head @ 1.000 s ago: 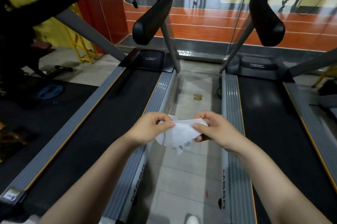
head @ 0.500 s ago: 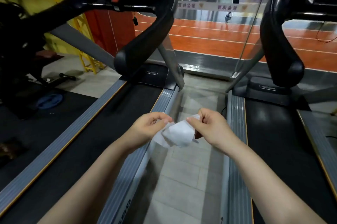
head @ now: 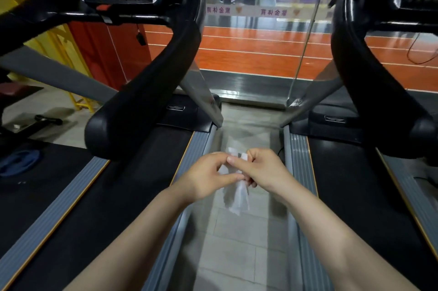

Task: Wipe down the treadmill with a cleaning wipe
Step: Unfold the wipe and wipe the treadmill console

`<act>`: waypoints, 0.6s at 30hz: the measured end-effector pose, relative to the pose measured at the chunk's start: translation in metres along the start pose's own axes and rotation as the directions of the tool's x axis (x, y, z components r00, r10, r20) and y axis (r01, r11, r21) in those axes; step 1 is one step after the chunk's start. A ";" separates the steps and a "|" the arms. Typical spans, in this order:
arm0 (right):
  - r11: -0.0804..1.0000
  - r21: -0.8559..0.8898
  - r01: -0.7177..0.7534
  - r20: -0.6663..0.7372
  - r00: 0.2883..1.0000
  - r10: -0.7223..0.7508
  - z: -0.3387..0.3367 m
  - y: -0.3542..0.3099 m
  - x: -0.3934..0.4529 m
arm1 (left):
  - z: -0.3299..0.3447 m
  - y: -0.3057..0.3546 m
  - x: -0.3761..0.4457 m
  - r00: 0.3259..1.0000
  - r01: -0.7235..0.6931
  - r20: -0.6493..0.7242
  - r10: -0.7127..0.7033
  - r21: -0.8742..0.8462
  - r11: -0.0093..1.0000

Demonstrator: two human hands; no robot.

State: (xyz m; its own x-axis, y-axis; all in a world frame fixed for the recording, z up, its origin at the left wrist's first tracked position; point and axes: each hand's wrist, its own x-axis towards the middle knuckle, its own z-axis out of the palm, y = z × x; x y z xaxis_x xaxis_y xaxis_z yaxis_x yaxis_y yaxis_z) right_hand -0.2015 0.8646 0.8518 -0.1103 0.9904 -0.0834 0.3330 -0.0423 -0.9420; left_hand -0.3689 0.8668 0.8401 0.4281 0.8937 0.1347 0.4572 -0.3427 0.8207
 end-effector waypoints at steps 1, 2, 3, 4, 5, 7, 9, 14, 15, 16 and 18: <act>1.000 0.021 -0.003 0.021 1.000 0.003 -0.004 0.001 0.010 | -0.003 -0.005 0.013 1.000 0.004 0.011 -0.005 0.006 1.000; 0.999 0.045 -0.006 0.046 0.999 0.004 -0.009 0.002 0.020 | -0.007 -0.011 0.025 1.000 0.007 0.027 -0.007 0.009 1.000; 0.997 0.077 -0.013 0.074 0.997 0.008 -0.014 0.003 0.030 | -0.009 -0.017 0.036 0.999 0.008 0.046 -0.008 0.001 1.000; 0.993 0.119 -0.025 0.105 0.994 0.012 -0.019 0.006 0.039 | -0.011 -0.022 0.047 0.998 0.006 0.062 -0.005 -0.020 1.000; 0.986 0.159 -0.040 0.137 0.990 0.018 -0.024 0.008 0.049 | -0.012 -0.027 0.058 0.998 0.012 0.058 -0.009 -0.042 0.999; 0.982 0.176 -0.066 0.181 0.983 0.034 -0.032 0.014 0.068 | -0.014 -0.033 0.079 0.999 0.040 0.022 -0.038 -0.078 0.996; 0.994 0.099 -0.049 0.160 0.987 0.033 -0.035 0.021 0.088 | -0.017 -0.039 0.096 0.997 0.063 -0.038 -0.067 -0.106 0.992; 0.999 0.004 0.041 -0.037 0.998 -0.041 -0.023 0.031 0.137 | -0.018 -0.051 0.121 0.973 0.128 -0.184 -0.141 -0.078 0.989; 0.998 0.003 0.055 -0.073 0.996 -0.055 -0.022 0.033 0.147 | -0.019 -0.055 0.125 0.958 0.164 -0.226 -0.176 -0.072 0.984; 0.998 0.011 0.056 -0.095 0.994 -0.055 -0.022 0.035 0.156 | -0.020 -0.058 0.129 0.939 0.195 -0.273 -0.209 -0.077 0.978; 0.997 0.048 0.056 -0.092 0.994 -0.051 -0.026 0.037 0.172 | -0.023 -0.063 0.136 0.897 0.240 -0.363 -0.252 -0.078 0.968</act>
State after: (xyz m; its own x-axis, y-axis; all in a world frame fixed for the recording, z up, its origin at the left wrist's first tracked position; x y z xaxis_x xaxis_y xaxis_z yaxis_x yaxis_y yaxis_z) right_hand -0.1842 1.0369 0.8107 -0.0409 0.9991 -0.0048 0.2807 0.0069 -0.9598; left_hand -0.3578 1.0167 0.8192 -0.0146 0.9932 0.1158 0.4846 -0.0943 0.8696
